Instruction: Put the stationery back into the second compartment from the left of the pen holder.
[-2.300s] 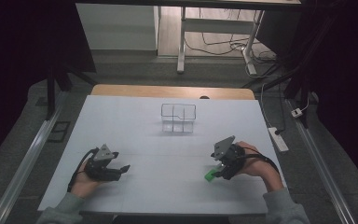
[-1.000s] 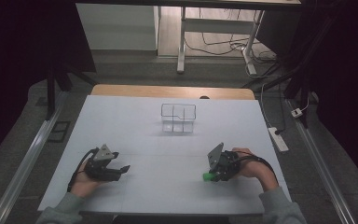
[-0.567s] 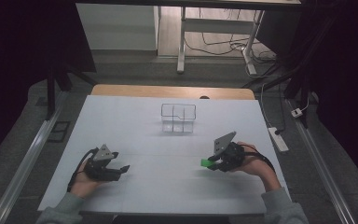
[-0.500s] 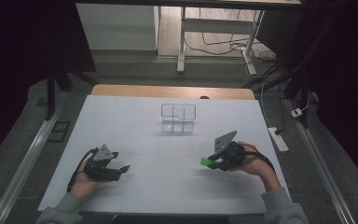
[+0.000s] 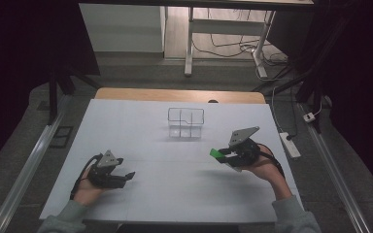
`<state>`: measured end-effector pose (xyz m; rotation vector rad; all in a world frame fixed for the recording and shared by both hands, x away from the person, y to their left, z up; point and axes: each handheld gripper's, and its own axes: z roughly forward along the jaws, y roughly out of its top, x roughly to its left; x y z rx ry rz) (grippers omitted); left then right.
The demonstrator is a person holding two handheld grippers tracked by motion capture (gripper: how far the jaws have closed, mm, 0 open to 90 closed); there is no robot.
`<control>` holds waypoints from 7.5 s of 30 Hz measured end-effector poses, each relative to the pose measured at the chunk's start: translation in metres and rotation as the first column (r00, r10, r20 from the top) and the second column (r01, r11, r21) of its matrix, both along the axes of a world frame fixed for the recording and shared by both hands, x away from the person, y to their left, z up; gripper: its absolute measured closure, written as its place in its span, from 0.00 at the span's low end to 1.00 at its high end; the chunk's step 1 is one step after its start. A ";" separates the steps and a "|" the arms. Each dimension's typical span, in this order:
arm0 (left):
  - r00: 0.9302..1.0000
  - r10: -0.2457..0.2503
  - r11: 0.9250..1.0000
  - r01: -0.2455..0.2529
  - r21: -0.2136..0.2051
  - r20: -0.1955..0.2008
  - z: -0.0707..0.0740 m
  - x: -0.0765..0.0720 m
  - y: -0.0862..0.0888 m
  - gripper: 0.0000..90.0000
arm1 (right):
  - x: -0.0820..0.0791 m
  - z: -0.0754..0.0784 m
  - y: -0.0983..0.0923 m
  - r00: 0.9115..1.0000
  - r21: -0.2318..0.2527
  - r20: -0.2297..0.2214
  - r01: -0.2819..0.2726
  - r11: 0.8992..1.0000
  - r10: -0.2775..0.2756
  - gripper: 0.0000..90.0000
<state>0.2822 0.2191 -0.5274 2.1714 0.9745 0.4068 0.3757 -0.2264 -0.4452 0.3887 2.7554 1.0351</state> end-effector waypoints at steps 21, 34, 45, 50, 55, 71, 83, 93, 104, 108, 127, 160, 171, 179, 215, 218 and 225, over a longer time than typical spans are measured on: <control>1.000 -0.005 1.000 0.004 0.005 0.003 0.000 0.000 -0.001 0.31 | -0.001 0.019 -0.009 0.972 0.204 0.072 0.204 0.958 -0.222 0.74; 1.000 0.003 1.000 -0.003 -0.007 0.007 0.001 -0.001 0.000 0.31 | 0.002 0.040 0.001 0.944 0.337 0.142 0.237 0.911 -0.298 0.74; 1.000 0.002 1.000 -0.002 -0.005 0.004 0.000 0.000 0.000 0.31 | 0.013 0.046 0.008 0.928 0.416 0.126 0.271 0.868 -0.351 0.74; 1.000 0.000 1.000 0.000 -0.001 0.002 0.000 0.001 0.000 0.31 | 0.019 0.048 0.015 0.926 0.423 0.126 0.275 0.863 -0.356 0.74; 1.000 0.000 1.000 0.000 -0.003 0.004 0.000 0.000 0.000 0.31 | 0.022 0.049 0.020 0.927 0.431 0.122 0.273 0.860 -0.356 0.74; 1.000 0.003 1.000 -0.003 -0.001 0.001 -0.001 0.001 0.000 0.31 | 0.038 0.055 0.038 0.930 0.472 0.105 0.264 0.841 -0.351 0.74; 1.000 0.001 1.000 -0.001 0.004 0.001 -0.001 0.001 0.000 0.31 | 0.053 0.052 0.051 0.934 0.505 0.076 0.267 0.821 -0.350 0.74; 1.000 0.000 1.000 0.000 0.003 -0.001 -0.002 0.001 0.000 0.31 | 0.064 0.051 0.067 0.933 0.518 0.082 0.262 0.814 -0.352 0.74; 1.000 -0.002 1.000 0.002 0.001 -0.004 -0.003 0.002 0.000 0.31 | 0.079 0.040 0.077 0.931 0.548 0.053 0.276 0.790 -0.362 0.74; 1.000 -0.001 1.000 0.001 0.001 -0.005 -0.003 0.002 0.001 0.31 | 0.085 0.035 0.085 0.933 0.546 0.047 0.275 0.791 -0.356 0.74; 1.000 -0.004 1.000 0.004 -0.004 -0.007 -0.004 0.002 0.002 0.31 | 0.105 0.029 0.103 0.935 0.545 0.070 0.255 0.798 -0.347 0.73; 1.000 -0.008 1.000 0.008 -0.006 -0.012 -0.005 0.003 0.004 0.30 | 0.121 0.012 0.130 0.923 0.492 0.040 0.315 0.812 -0.382 0.58; 1.000 -0.016 1.000 0.015 -0.003 -0.005 -0.004 0.001 0.003 0.30 | 0.101 0.019 0.114 0.938 0.433 0.027 0.299 0.850 -0.344 0.52; 1.000 -0.010 1.000 0.010 -0.006 -0.006 -0.003 0.000 0.004 0.30 | 0.075 0.020 0.092 0.951 0.386 0.041 0.268 0.883 -0.307 0.50; 1.000 0.003 1.000 -0.003 -0.015 0.000 -0.002 -0.002 0.004 0.30 | -0.037 -0.046 -0.059 0.920 0.263 -0.006 0.379 0.887 -0.392 0.46; 1.000 0.003 1.000 -0.003 -0.016 0.002 -0.002 -0.002 0.003 0.30 | -0.042 -0.053 -0.066 0.919 0.258 -0.016 0.385 0.886 -0.395 0.46; 1.000 0.004 1.000 -0.004 -0.017 0.002 -0.002 -0.002 0.003 0.30 | -0.041 -0.051 -0.068 0.917 0.256 -0.008 0.388 0.885 -0.400 0.46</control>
